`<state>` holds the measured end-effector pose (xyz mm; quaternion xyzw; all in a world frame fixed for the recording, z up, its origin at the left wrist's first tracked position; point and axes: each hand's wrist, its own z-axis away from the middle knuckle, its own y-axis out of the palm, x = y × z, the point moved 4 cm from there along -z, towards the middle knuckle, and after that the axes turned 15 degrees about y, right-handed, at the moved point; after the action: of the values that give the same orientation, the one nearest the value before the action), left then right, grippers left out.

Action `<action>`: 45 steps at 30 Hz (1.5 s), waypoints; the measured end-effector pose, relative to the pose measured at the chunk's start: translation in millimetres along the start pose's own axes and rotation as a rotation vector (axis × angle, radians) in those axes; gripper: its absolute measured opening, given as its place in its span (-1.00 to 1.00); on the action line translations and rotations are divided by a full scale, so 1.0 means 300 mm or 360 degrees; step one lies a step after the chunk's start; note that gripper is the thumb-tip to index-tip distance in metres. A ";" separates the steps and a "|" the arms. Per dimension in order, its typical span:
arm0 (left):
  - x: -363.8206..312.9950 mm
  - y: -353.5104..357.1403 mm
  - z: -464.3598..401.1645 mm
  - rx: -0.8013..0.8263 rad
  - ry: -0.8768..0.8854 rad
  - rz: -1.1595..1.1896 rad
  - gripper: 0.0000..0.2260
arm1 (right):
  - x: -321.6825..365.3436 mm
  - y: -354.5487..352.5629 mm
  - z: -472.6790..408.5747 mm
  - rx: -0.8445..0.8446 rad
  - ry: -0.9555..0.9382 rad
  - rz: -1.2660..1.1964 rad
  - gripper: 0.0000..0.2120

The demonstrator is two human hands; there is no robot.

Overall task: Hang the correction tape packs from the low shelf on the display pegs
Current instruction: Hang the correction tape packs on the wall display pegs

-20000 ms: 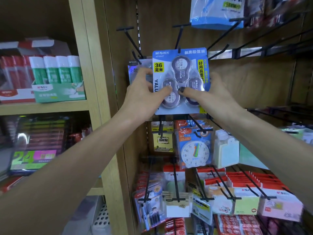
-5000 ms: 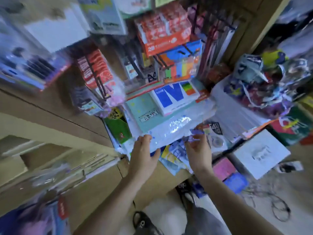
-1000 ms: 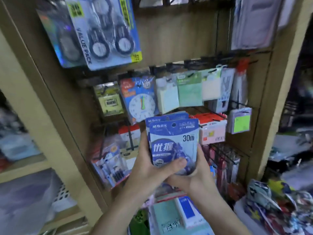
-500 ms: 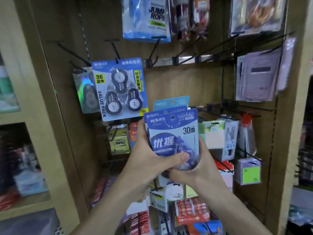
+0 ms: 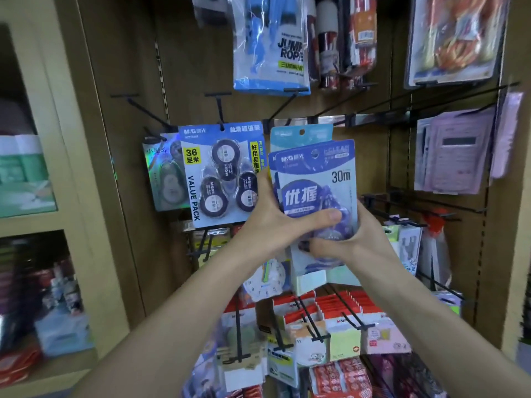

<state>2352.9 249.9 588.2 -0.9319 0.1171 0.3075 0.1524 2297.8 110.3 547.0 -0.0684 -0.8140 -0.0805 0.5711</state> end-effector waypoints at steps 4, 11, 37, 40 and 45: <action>0.002 0.003 -0.048 -0.0023 -0.0133 0.0034 -0.10 | 0.026 -0.006 -0.054 0.0045 0.0088 0.0018 -0.41; -0.014 0.001 -0.108 -0.0041 -0.0259 0.0040 0.04 | 0.104 -0.007 -0.089 0.0246 0.0156 0.0086 -0.55; -0.010 0.020 -0.082 -0.0228 -0.0180 -0.0076 -0.15 | 0.164 -0.032 -0.115 0.0259 0.0307 0.0352 -0.65; -0.011 0.020 -0.091 -0.0209 -0.0186 -0.0064 -0.06 | 0.170 -0.031 -0.112 0.0267 0.0286 0.0343 -0.66; -0.014 0.008 -0.073 -0.0204 -0.0175 0.0021 -0.32 | 0.175 -0.035 -0.099 0.0304 0.0262 0.0275 -0.68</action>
<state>2360.6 240.4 607.1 -0.9207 0.0948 0.3660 0.0966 2305.2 94.7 605.7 -0.0769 -0.7594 0.0413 0.6447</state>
